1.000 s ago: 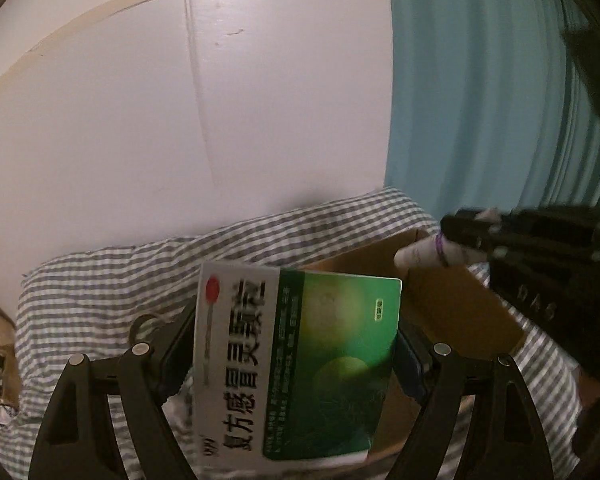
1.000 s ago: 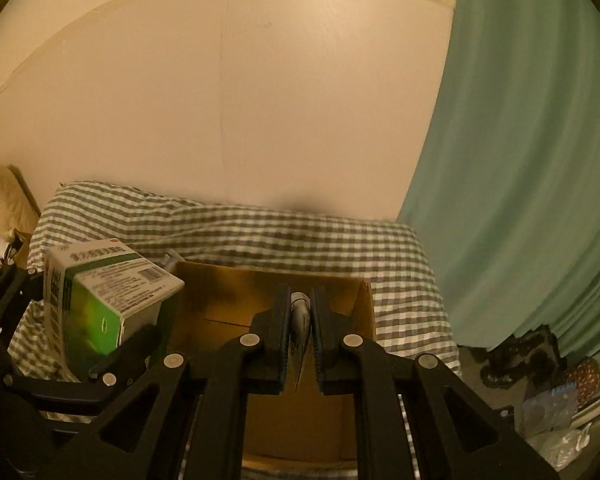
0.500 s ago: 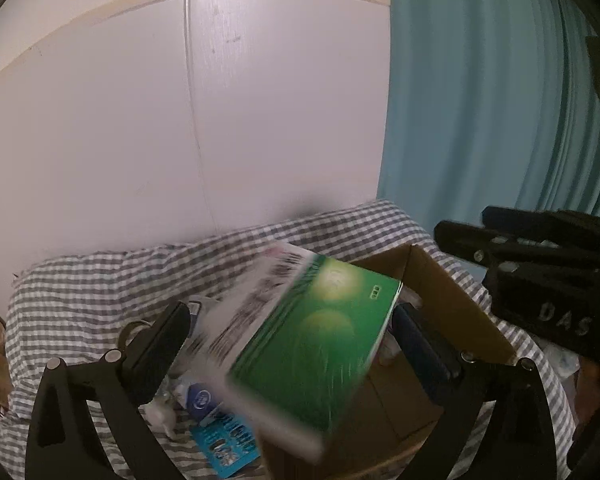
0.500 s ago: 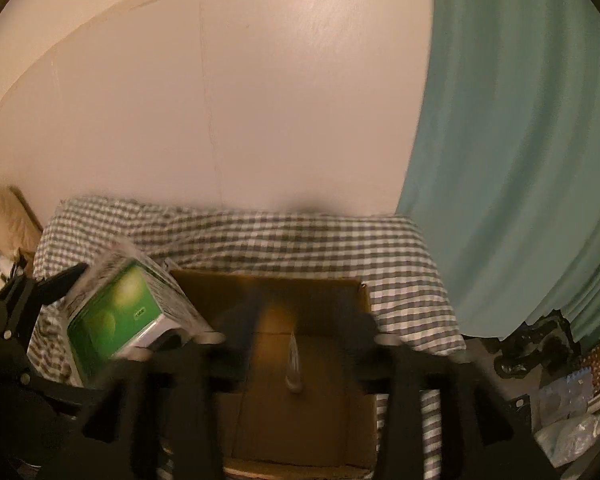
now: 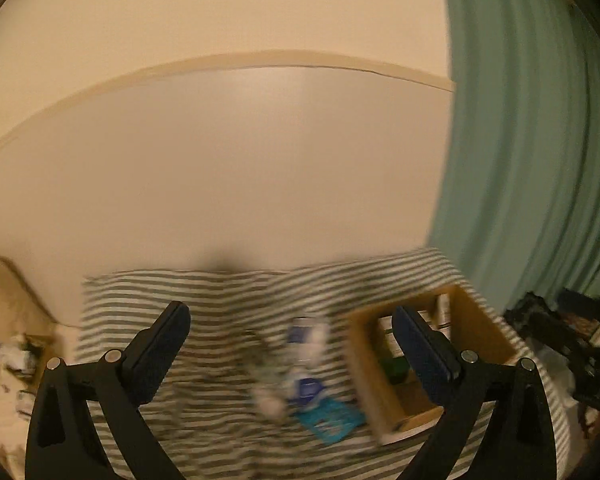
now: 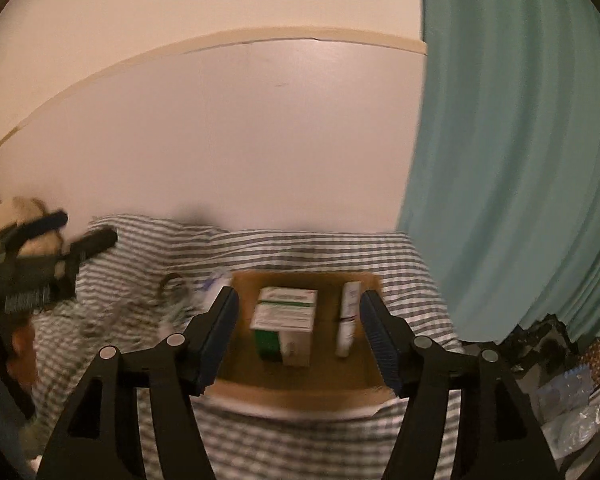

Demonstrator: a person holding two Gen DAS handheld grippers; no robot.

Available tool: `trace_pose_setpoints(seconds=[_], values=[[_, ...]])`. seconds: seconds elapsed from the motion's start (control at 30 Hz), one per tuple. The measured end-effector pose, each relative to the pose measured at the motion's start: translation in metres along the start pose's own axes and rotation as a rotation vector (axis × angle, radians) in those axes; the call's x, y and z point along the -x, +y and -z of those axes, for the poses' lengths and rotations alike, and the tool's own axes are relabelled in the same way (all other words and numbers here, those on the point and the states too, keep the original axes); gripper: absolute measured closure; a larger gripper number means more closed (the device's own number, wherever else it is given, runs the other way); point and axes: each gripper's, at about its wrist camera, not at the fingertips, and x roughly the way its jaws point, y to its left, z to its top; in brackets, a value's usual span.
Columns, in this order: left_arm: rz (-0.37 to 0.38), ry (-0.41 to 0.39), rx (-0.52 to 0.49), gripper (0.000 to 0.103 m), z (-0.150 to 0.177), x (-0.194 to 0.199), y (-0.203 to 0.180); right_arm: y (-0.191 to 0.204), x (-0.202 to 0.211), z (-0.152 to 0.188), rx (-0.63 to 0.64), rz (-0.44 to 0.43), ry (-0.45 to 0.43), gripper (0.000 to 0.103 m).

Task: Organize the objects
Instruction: 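Withdraw both tools from the cardboard box toward the remaining items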

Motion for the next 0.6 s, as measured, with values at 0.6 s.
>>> trace_pose_setpoints(seconds=[0.6], values=[[-0.196,0.164,0.178,0.000,0.107,-0.052,0.198,0.206,-0.127,0.054,0.108,-0.158,0.258,0.040]])
